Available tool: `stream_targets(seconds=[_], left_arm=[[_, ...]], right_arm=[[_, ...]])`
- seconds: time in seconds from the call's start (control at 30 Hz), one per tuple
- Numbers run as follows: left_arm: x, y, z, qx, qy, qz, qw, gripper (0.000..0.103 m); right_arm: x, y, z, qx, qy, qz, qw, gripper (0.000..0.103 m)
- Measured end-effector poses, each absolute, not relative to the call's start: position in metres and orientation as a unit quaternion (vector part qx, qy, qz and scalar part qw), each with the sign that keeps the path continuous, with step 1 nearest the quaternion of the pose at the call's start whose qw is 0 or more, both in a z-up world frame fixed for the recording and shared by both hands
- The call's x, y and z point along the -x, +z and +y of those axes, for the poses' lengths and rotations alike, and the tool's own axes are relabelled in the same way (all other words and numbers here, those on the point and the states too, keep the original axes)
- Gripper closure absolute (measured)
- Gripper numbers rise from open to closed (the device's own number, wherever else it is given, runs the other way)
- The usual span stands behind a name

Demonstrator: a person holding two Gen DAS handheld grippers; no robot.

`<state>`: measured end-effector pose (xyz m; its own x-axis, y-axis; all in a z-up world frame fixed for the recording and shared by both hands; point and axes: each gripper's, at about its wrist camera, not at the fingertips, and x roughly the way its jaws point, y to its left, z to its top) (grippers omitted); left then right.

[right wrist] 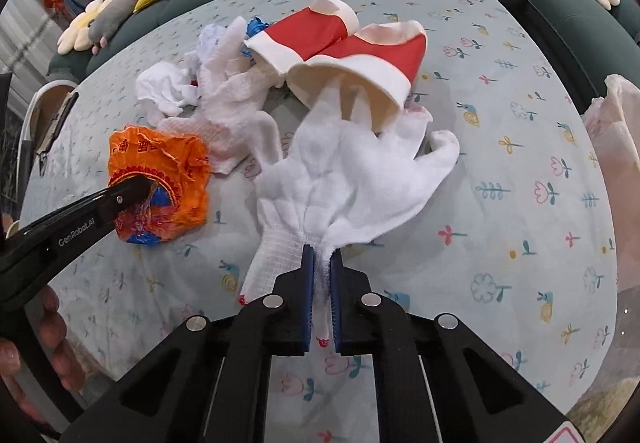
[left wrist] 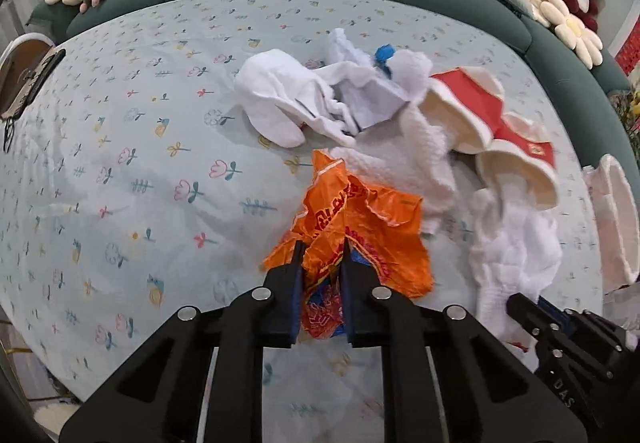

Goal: Collect trash
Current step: 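Grasp the orange bag with the left tool while the right tool grasps a white glove, then carry the orange bag and white glove over the wastebasket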

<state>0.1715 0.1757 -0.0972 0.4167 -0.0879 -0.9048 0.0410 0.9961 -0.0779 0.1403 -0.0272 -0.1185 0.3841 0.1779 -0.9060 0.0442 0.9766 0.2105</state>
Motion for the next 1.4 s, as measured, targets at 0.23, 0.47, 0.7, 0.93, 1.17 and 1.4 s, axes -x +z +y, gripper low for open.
stream_targets(seconds=[0.23, 0.47, 0.7, 0.93, 1.17, 1.4], left_arm=[[-0.14, -0.062, 0.162, 0.033, -0.057, 0.523, 0.85, 0.089], [-0.116, -0.022, 0.126, 0.026, -0.09, 0.497, 0.863, 0.089], [-0.099, 0.012, 0.07, 0.005, -0.136, 0.475, 0.869, 0.089], [-0.091, 0.039, 0.002, -0.016, -0.187, 0.455, 0.87, 0.089], [-0.088, 0.054, -0.065, -0.042, -0.229, 0.439, 0.868, 0.089], [-0.094, 0.052, -0.123, -0.065, -0.258, 0.44, 0.858, 0.089]], right_arm=[[-0.114, -0.078, -0.046, -0.111, 0.043, 0.516, 0.848, 0.099], [-0.086, -0.028, -0.079, -0.129, 0.038, 0.461, 0.877, 0.099], [-0.061, 0.015, -0.117, -0.135, 0.021, 0.407, 0.903, 0.099], [-0.043, 0.049, -0.174, -0.145, -0.011, 0.361, 0.921, 0.099], [-0.032, 0.067, -0.236, -0.153, -0.05, 0.33, 0.93, 0.099], [-0.027, 0.065, -0.288, -0.165, -0.084, 0.32, 0.929, 0.099]])
